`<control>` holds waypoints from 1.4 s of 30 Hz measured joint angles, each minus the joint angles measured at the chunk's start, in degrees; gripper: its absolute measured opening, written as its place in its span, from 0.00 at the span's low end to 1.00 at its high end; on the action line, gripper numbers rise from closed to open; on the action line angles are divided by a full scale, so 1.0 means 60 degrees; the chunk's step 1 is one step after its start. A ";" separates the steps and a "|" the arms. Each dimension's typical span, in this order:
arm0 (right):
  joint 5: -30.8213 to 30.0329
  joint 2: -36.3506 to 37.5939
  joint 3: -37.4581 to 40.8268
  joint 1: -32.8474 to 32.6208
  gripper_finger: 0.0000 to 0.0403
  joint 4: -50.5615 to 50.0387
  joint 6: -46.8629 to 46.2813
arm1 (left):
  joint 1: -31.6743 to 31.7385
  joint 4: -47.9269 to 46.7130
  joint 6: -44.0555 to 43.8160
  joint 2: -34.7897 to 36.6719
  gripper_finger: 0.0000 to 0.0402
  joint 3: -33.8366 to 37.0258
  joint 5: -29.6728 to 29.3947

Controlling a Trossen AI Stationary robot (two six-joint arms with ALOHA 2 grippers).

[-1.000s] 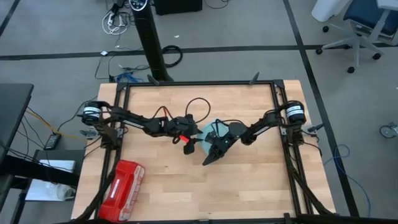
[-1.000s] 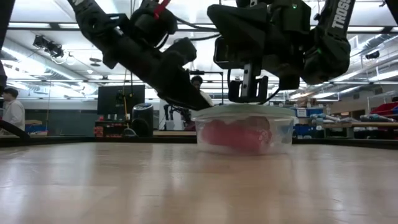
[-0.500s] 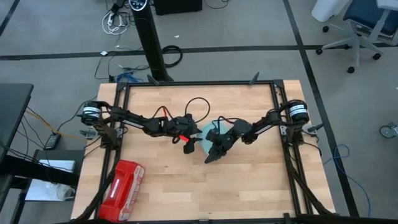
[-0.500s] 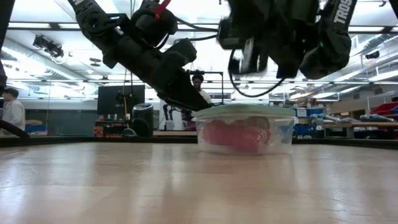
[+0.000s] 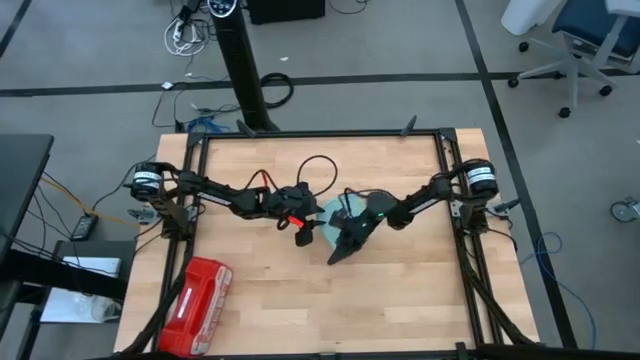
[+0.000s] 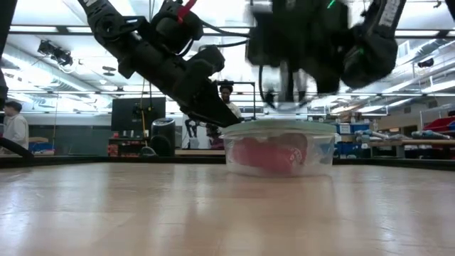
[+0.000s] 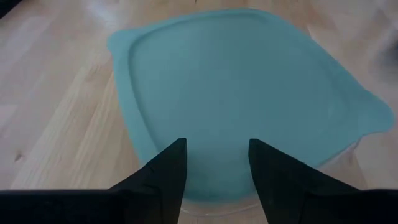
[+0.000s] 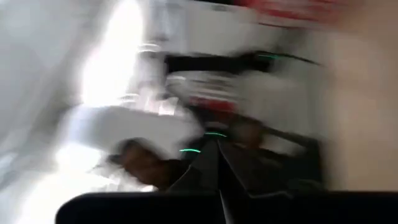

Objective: Roll bandage
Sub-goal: Close the green tupperware

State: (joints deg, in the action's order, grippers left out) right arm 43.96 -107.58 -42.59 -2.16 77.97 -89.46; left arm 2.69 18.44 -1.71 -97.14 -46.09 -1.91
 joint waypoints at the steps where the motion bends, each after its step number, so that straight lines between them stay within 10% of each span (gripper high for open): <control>1: 0.0080 -0.0133 0.0044 0.0078 0.00 -0.1021 0.0478 | 0.0018 -0.0001 0.0009 0.0000 0.44 0.0000 -0.0001; 12: -0.0541 -0.0108 -0.0398 -0.0308 0.00 0.1664 -0.1953 | 0.0118 -0.0011 -0.0041 -0.0004 0.44 0.0000 0.0057; 17: 0.0315 -0.0444 -0.0883 0.0216 0.00 -0.2918 0.0963 | 0.0118 0.0005 -0.0031 -0.0004 0.44 0.0000 0.0090; 22: -0.0128 -0.1283 -0.0581 0.0505 0.00 0.1171 -0.0933 | 0.0114 -0.0038 -0.0041 -0.0018 0.44 -0.0064 0.0219; 27: -0.0216 -0.0036 -0.0707 0.0269 0.00 0.1852 -0.1506 | 0.0114 -0.0091 -0.0014 -0.0015 0.44 -0.0087 0.0237; 31: -0.0134 0.0469 -0.0962 0.0266 0.00 0.1404 -0.0915 | 0.0114 -0.0089 -0.0034 -0.0015 0.44 -0.0087 0.0254; 35: 0.0107 -0.0063 -0.1021 0.0668 0.00 -0.3919 0.1735 | 0.0114 -0.0035 -0.0025 -0.0015 0.44 -0.0091 0.0260; 42: 0.0388 -0.0692 -0.0805 0.0699 0.00 0.1775 -0.1245 | 0.0114 -0.0054 -0.0032 -0.0012 0.44 -0.0120 0.0299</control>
State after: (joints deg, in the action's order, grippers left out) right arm 46.29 -111.73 -47.42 2.04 88.62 -96.93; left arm 3.38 18.12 -1.90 -97.22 -46.81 -0.11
